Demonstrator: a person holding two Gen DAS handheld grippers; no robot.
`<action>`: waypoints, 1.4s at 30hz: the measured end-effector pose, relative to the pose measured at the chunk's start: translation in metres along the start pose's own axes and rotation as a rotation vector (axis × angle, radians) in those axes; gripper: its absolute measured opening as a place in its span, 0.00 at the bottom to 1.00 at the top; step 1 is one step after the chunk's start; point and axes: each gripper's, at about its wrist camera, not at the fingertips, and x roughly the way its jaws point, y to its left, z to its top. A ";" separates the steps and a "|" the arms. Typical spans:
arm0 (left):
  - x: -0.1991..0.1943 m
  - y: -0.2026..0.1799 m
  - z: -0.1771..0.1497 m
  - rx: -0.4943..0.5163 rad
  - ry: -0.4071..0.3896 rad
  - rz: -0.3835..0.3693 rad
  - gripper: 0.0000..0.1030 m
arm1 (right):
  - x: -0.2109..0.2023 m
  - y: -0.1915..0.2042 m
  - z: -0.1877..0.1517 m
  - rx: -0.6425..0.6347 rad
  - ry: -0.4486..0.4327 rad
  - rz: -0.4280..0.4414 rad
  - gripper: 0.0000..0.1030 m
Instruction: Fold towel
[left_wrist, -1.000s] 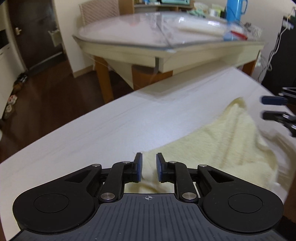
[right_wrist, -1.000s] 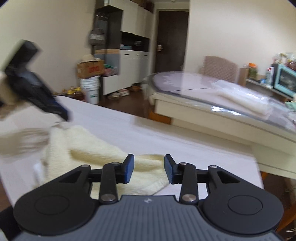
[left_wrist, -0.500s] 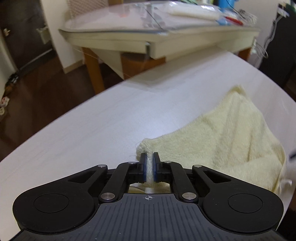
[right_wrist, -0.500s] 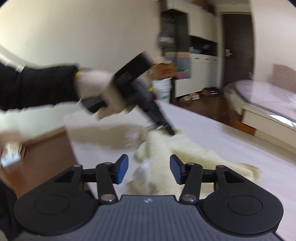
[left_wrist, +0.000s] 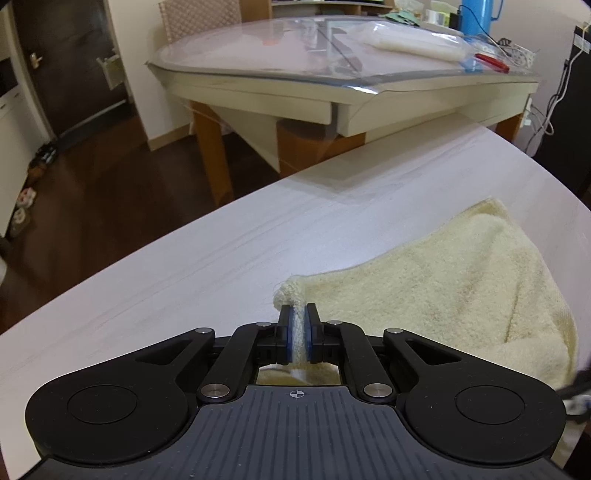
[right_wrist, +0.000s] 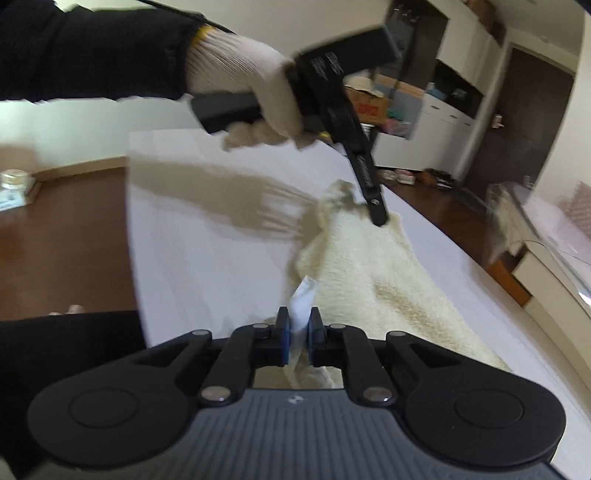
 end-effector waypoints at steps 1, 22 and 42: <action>-0.001 0.002 -0.001 -0.006 -0.003 0.004 0.06 | -0.008 0.001 0.000 -0.001 -0.009 0.013 0.07; -0.076 -0.009 -0.080 -0.029 0.045 -0.020 0.34 | -0.077 -0.002 -0.048 0.143 -0.001 -0.032 0.06; -0.121 -0.046 -0.160 -0.094 0.093 -0.044 0.07 | -0.066 0.008 -0.052 0.128 0.039 -0.049 0.06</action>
